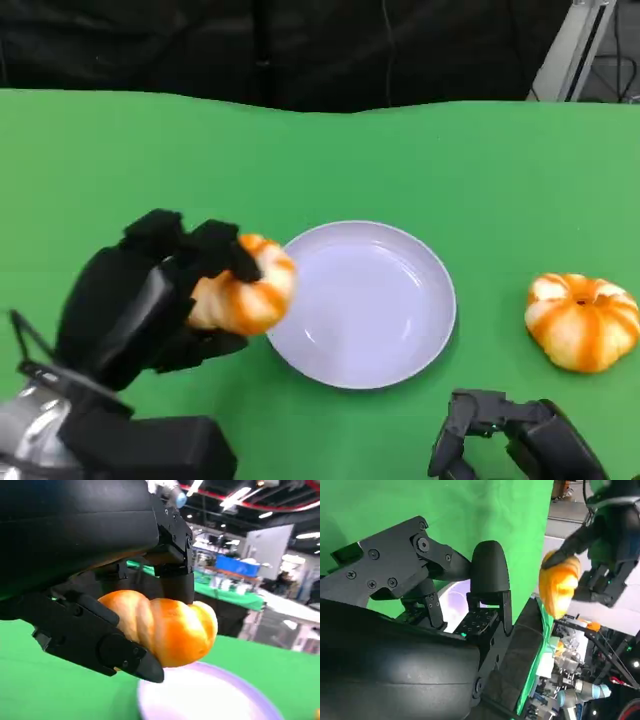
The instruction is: Grasp the bread from the table and place it into the plate.
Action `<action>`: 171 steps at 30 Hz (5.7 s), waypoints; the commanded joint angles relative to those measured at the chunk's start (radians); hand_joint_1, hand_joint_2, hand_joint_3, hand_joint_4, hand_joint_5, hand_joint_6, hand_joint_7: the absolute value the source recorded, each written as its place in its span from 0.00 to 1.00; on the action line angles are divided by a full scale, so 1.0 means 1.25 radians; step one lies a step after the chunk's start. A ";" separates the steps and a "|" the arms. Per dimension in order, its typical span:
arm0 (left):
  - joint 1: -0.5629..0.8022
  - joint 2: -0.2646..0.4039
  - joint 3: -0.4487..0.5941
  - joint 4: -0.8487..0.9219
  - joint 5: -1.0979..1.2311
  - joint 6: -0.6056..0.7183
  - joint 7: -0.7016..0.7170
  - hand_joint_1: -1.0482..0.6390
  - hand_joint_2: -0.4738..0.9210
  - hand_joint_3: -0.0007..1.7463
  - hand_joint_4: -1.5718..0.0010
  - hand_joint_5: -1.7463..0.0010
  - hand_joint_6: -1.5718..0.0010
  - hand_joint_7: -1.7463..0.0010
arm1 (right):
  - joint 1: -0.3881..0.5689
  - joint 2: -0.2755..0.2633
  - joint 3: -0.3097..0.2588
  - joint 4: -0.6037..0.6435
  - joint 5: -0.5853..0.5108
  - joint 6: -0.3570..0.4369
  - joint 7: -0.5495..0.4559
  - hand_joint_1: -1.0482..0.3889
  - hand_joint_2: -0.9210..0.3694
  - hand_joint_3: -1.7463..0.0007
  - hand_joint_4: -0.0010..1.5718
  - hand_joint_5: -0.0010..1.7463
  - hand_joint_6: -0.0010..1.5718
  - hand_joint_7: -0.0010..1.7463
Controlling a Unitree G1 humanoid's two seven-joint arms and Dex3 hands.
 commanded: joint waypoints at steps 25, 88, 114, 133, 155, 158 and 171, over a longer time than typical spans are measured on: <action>-0.289 -0.170 -0.128 0.436 -0.005 -0.097 -0.002 0.60 0.92 0.00 0.68 0.00 0.62 0.17 | -0.007 0.001 -0.002 0.015 -0.011 -0.016 -0.017 0.54 0.23 0.47 0.51 0.89 0.50 0.76; -0.474 -0.276 -0.060 0.801 -0.287 -0.110 -0.415 0.04 1.00 0.50 0.78 1.00 0.79 1.00 | 0.007 0.003 0.011 0.002 -0.014 -0.010 -0.023 0.55 0.21 0.51 0.51 0.89 0.50 0.75; -0.089 -0.287 0.128 0.176 -0.572 -0.038 -0.385 0.14 1.00 0.36 0.51 0.96 0.65 0.99 | 0.002 -0.006 0.012 0.004 -0.008 -0.004 -0.016 0.55 0.21 0.50 0.51 0.88 0.50 0.75; 0.073 -0.300 0.166 0.040 -0.744 -0.013 -0.476 0.14 1.00 0.30 0.46 0.98 0.63 0.99 | 0.006 -0.004 0.014 0.010 -0.010 -0.010 -0.016 0.54 0.21 0.50 0.51 0.88 0.49 0.76; 0.154 -0.318 0.175 0.068 -0.788 -0.074 -0.549 0.15 1.00 0.29 0.44 0.99 0.62 1.00 | 0.006 -0.007 0.011 0.006 -0.007 -0.008 -0.008 0.54 0.21 0.50 0.51 0.89 0.49 0.77; 0.156 -0.320 0.177 0.074 -0.791 -0.078 -0.557 0.15 1.00 0.29 0.44 0.99 0.62 1.00 | 0.006 -0.007 0.011 0.006 -0.007 -0.008 -0.009 0.54 0.21 0.50 0.51 0.89 0.49 0.76; 0.196 -0.341 0.176 0.159 -0.822 -0.136 -0.638 0.14 1.00 0.28 0.44 0.99 0.61 0.99 | 0.014 -0.017 0.007 -0.013 0.000 -0.001 0.000 0.55 0.21 0.50 0.50 0.89 0.49 0.76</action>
